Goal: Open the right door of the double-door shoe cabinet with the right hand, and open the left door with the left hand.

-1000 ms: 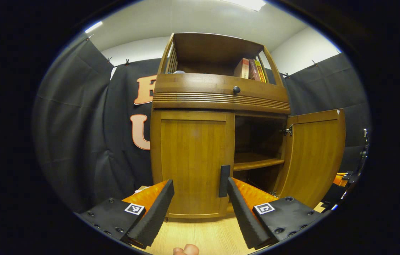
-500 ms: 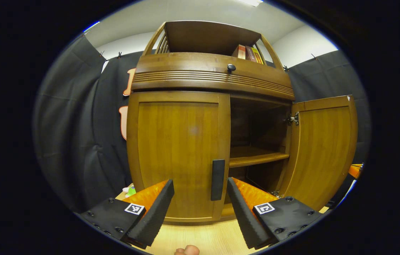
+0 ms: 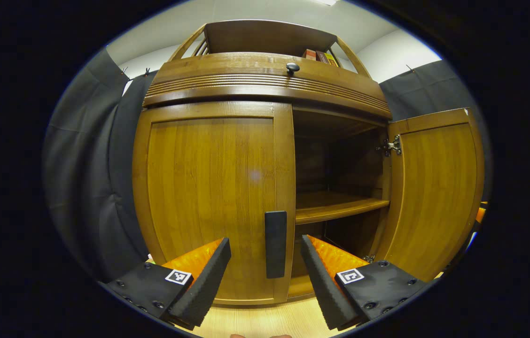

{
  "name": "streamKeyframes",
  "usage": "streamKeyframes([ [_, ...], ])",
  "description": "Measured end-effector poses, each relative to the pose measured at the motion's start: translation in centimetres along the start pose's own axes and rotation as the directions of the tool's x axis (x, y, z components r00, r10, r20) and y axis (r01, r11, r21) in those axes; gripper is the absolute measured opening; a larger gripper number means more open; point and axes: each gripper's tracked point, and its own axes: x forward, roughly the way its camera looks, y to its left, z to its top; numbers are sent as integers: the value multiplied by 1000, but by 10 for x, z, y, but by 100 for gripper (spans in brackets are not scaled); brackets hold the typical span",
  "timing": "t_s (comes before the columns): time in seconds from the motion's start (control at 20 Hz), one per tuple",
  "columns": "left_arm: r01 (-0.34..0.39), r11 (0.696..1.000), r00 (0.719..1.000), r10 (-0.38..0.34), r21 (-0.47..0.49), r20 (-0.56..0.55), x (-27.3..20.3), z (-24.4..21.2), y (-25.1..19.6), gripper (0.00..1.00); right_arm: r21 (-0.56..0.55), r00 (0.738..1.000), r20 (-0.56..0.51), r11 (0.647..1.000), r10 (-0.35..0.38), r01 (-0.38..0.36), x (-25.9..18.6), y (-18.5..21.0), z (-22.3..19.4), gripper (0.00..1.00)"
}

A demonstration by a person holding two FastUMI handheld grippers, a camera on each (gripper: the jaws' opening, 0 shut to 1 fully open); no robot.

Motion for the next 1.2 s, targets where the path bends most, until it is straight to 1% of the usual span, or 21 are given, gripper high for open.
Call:
streamKeyframes([
  [0.05,2,1000,1000,-2,1,-1,5,-1,0,98,-9,1000,7,1000,-7,7,0,-1,2,71],
  [0.15,-1,1000,1000,1,-2,-5,16,-4,-3,98,-24,1000,19,999,-22,23,1,-2,4,89],
  [0.2,-2,1000,1000,2,1,-10,21,-7,-4,97,-27,999,24,999,-26,26,0,-2,5,92],
  [0.25,1,1000,1000,-1,2,-20,27,-11,-6,96,-29,999,27,999,-31,32,-2,-3,4,98],
  [0.35,1,1000,999,-1,-6,-39,36,-19,-8,93,-28,999,34,999,-33,34,-4,-5,5,100],
  [0.55,-16,1000,998,15,-14,-55,53,-31,-4,89,-18,999,41,999,-27,28,-8,-3,6,100],
  [0.65,-18,1000,998,16,-23,-63,59,-37,-4,80,-13,998,48,999,-29,30,-11,-5,7,100],
  [0.7,-25,999,997,23,-27,-69,62,-39,-2,72,-11,998,52,999,-31,31,-12,-6,8,100],
  [0.8,-6,998,998,2,-55,-62,67,-40,-8,57,-13,998,53,999,-36,37,-13,-8,7,100],
  [0.9,-21,1000,998,19,-24,-63,65,-41,-7,41,-12,998,50,999,-42,43,-13,-10,6,100],
  [1.0,-28,1000,998,28,-8,-60,65,-40,-8,35,-9,998,50,999,-46,46,-15,-12,7,100],
  [1.2,-24,1000,997,23,-16,-69,63,-41,-8,31,-16,996,57,997,-70,71,-18,-18,9,100],
])
